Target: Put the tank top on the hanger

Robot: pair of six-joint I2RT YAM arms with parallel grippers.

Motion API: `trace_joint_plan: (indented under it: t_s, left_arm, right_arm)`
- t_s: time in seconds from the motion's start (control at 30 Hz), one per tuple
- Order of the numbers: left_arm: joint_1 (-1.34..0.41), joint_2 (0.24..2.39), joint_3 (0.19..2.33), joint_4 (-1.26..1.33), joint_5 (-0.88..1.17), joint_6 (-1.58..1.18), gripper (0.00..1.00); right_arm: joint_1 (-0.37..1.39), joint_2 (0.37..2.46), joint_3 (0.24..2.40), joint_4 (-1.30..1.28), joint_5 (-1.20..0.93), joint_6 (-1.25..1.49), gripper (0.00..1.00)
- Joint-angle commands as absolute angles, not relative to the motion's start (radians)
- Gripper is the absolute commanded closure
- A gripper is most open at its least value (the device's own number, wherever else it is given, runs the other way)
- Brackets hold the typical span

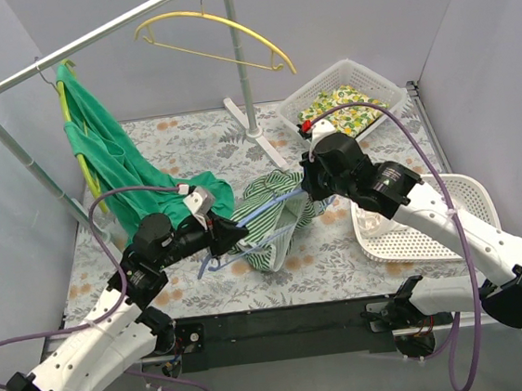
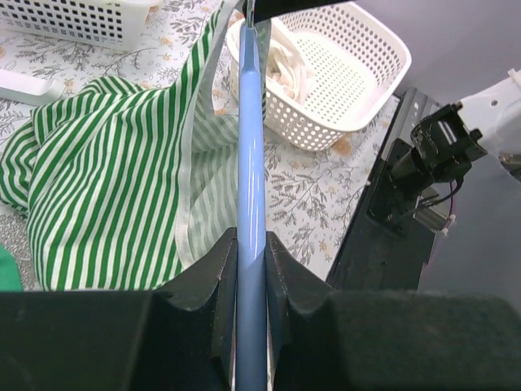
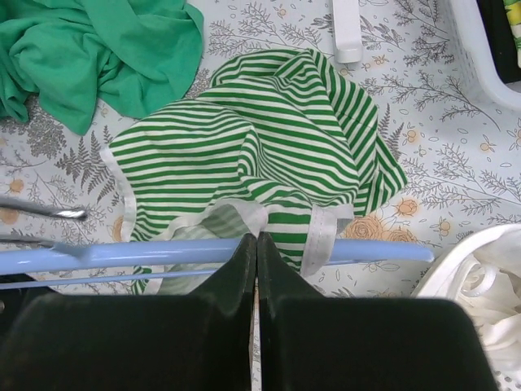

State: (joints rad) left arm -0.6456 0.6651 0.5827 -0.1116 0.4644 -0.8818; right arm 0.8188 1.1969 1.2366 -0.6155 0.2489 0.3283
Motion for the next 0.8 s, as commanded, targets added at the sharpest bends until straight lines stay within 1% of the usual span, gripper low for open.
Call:
trace_joint_plan:
  t_s: [0.0,0.23,0.27,0.3,0.37,0.4,0.53,0.63,0.77]
  left_arm:
    - [-0.652,0.704,0.554,0.172,0.445,-0.957,1.00]
    - [-0.684,0.788,0.535,0.327,0.437,-1.005,1.00]
    - [-0.690,0.799,0.534,0.336,0.428,-1.003,1.00]
    - [-0.696,0.807,0.535,0.342,0.422,-1.003,1.00]
    - [-0.710,0.836,0.537,0.351,0.405,-1.003,1.00]
    - [-0.713,0.844,0.538,0.356,0.399,-1.002,1.00]
    - [-0.724,0.880,0.541,0.385,0.394,-1.011,1.00]
    - [-0.738,0.911,0.563,0.379,0.397,-1.011,1.00]
    - [-0.755,0.942,0.592,0.362,0.400,-1.002,1.00]
  right_arm:
    - [0.845,1.195,1.295,-0.624,0.259,0.318,0.99]
    - [0.851,1.169,1.301,-0.632,0.299,0.321,0.98]
    - [0.851,1.157,1.293,-0.629,0.301,0.318,0.93]
    - [0.851,1.149,1.287,-0.626,0.304,0.316,0.81]
    - [0.851,1.109,1.275,-0.603,0.302,0.304,0.70]
    - [0.851,1.094,1.261,-0.577,0.295,0.296,0.63]
    - [0.853,1.017,1.201,-0.490,0.229,0.252,0.55]
    - [0.851,0.980,1.157,-0.411,0.163,0.221,0.54]
    - [0.853,0.980,1.111,-0.315,0.138,0.213,0.52]
